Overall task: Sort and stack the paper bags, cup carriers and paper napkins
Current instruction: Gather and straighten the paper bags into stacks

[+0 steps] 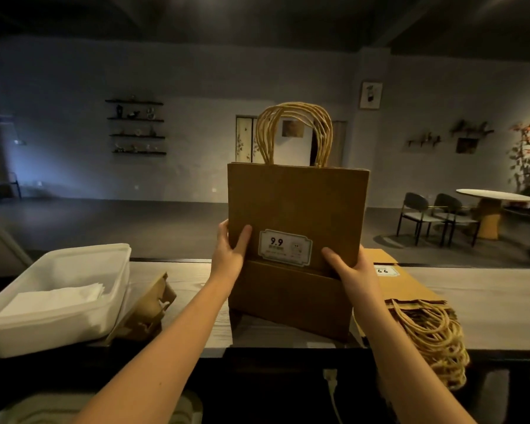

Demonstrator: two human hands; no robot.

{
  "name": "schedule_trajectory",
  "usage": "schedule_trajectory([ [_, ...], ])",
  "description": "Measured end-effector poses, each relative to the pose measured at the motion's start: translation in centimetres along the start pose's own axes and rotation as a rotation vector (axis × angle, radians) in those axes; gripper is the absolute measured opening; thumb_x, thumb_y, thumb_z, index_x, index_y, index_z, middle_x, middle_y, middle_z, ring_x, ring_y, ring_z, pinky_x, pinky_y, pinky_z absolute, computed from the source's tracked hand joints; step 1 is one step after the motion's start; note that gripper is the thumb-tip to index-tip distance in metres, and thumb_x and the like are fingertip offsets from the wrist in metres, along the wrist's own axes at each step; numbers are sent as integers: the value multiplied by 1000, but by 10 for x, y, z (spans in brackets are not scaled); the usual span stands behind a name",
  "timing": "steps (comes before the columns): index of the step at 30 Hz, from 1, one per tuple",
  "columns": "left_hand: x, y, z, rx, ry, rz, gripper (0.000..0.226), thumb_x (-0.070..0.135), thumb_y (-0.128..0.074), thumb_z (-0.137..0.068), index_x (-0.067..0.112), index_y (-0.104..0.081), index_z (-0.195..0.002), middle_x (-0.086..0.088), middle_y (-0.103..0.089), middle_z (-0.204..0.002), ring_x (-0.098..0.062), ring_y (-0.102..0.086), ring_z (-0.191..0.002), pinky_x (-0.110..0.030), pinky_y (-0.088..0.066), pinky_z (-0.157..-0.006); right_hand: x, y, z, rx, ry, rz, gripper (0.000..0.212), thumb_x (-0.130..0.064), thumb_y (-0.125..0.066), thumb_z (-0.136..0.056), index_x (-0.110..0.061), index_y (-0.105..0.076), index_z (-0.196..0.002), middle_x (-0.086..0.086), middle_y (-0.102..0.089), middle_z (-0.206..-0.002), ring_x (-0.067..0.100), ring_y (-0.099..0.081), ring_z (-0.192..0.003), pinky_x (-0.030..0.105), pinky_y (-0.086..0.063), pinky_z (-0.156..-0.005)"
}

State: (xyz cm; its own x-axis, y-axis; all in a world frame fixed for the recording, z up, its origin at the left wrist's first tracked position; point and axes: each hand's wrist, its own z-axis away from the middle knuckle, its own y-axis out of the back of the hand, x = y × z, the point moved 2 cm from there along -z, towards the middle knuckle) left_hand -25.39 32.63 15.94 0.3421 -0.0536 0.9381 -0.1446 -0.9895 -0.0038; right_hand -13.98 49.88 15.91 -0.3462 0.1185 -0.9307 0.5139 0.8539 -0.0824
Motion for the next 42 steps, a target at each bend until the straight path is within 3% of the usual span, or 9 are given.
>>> schedule_trajectory([
  [5, 14, -4, 9, 163, -86, 76, 29, 35, -53, -91, 29, -43, -118, 2, -57, -111, -19, -59, -102, -33, -50, -84, -5, 3, 0, 53, -37, -100, 28, -27, -65, -85, -31, -48, -106, -7, -60, -99, 17, -61, -94, 38, -54, -80],
  [9, 25, -2, 10, 179, -158, 47, 37, 33, -53, -92, 25, -42, -126, 5, -53, -115, -13, -52, -101, -30, -45, -84, -7, 4, -6, 37, -26, -106, 27, -26, -63, -87, -31, -46, -106, -11, -58, -97, 19, -58, -99, 43, -51, -87],
  [15, -12, 8, 12, 163, -6, -109, 49, 43, -43, -94, 24, -33, -139, -1, -43, -140, -22, -49, -119, -39, -46, -96, 12, -6, -6, 37, -46, -7, 18, -33, -63, -86, -32, -51, -99, -3, -62, -105, 18, -60, -99, 41, -53, -87],
  [18, -28, 7, 18, 193, 29, -84, 45, 42, -43, -94, 22, -39, -134, -5, -55, -128, -20, -57, -104, -36, -50, -87, 18, -7, 0, 126, 21, -39, 5, -37, -51, -92, -34, -50, -95, -9, -59, -99, 9, -57, -94, 28, -50, -79],
  [24, -28, 1, 19, 304, 47, -185, 42, 44, -43, -95, 19, -42, -129, 3, -54, -113, -16, -53, -94, -32, -47, -80, 37, -9, 9, 165, 89, 165, 55, -32, -55, -91, -28, -29, -140, -12, -45, -118, 11, -48, -112, 35, -47, -93],
  [31, -30, 5, 16, 99, 390, -361, 42, 39, -37, -99, 7, -46, -125, -8, -56, -109, -23, -49, -91, -29, -36, -75, 54, -5, -15, 55, -36, 560, 56, -23, -56, -93, -13, -32, -142, 9, -44, -141, 26, -43, -128, 35, -34, -104],
  [34, -41, 9, 21, 16, 437, -486, 24, 24, -44, -95, 5, -45, -109, -5, -51, -82, -19, -46, -70, -29, -35, -64, 66, -11, -19, -79, -219, 713, 49, -28, -48, -97, -10, -36, -141, 9, -45, -141, 24, -42, -129, 33, -35, -103],
  [39, -45, 9, 21, -88, 345, -771, 39, 25, -47, -93, 11, -36, -128, -12, -56, -118, -27, -54, -98, -31, -41, -74, 73, -15, -23, -229, -293, 937, 50, -33, -38, -100, -10, -33, -143, 9, -37, -148, 25, -31, -137, 39, -27, -113],
  [42, -45, 9, 21, -151, 322, -755, 41, 20, -47, -95, 12, -39, -134, -10, -53, -126, -25, -51, -109, -30, -42, -81, 75, -11, -22, -253, -330, 953, 47, -28, -35, -101, -7, -31, -143, 12, -31, -150, 26, -27, -139, 39, -25, -114],
])
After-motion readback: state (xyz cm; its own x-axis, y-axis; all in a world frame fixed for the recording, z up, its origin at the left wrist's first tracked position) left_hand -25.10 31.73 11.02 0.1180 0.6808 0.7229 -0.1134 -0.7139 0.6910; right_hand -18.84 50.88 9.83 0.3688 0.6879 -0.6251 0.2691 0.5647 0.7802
